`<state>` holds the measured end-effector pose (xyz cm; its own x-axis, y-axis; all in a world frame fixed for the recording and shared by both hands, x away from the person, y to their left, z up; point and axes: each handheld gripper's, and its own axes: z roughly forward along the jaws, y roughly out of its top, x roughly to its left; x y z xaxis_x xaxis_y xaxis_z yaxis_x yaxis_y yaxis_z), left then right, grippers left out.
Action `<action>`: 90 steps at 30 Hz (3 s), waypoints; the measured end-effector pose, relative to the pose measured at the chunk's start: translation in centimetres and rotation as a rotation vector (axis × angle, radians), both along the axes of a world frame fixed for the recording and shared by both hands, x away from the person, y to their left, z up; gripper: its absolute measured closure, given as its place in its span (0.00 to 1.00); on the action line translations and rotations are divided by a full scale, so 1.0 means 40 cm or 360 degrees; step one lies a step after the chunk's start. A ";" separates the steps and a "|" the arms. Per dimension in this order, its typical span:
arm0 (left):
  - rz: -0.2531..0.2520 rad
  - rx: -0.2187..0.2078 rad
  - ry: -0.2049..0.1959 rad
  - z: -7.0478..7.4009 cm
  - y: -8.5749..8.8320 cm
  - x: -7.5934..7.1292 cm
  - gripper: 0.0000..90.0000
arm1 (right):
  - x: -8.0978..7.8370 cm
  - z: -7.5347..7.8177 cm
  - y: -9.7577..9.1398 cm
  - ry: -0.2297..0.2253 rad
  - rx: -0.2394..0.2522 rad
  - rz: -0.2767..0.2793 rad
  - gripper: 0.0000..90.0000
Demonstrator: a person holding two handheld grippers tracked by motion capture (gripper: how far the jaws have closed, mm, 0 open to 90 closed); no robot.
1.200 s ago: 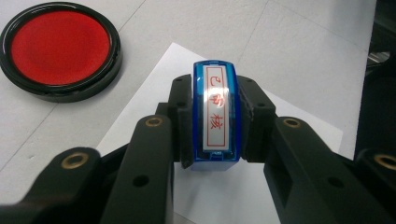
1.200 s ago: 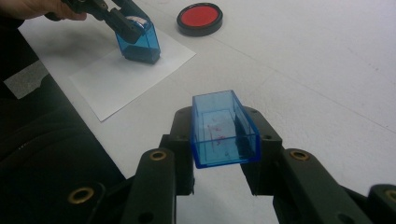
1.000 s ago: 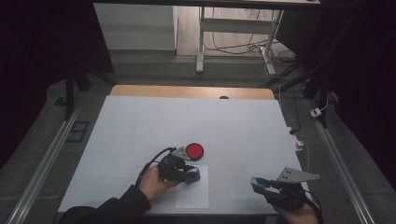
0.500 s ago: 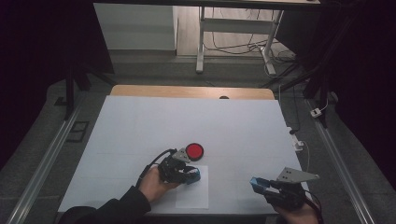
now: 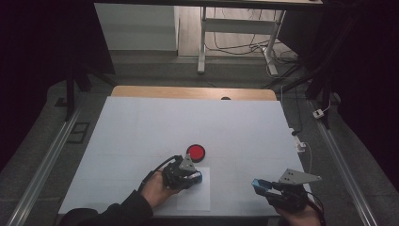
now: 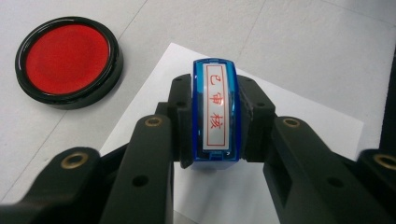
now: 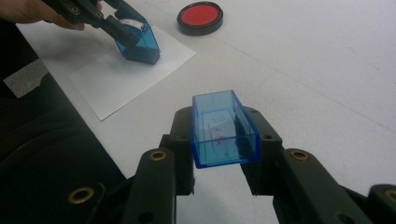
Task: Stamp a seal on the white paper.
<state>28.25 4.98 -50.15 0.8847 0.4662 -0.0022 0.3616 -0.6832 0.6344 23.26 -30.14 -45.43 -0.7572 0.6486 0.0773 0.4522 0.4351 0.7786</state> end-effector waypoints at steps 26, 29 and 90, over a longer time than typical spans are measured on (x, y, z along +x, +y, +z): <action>-0.0002 -0.0106 0.0172 -0.004 0.022 0.038 0.78 | 0.001 0.000 0.000 0.0003 -0.0002 0.0002 0.75; -0.0006 -0.0088 0.0165 -0.002 0.019 0.037 0.78 | 0.001 0.000 0.000 0.0004 -0.0001 0.0002 0.75; -0.0082 -0.0432 0.0070 0.135 0.155 -0.007 0.78 | -0.001 0.000 -0.001 0.0000 0.0008 0.0002 0.75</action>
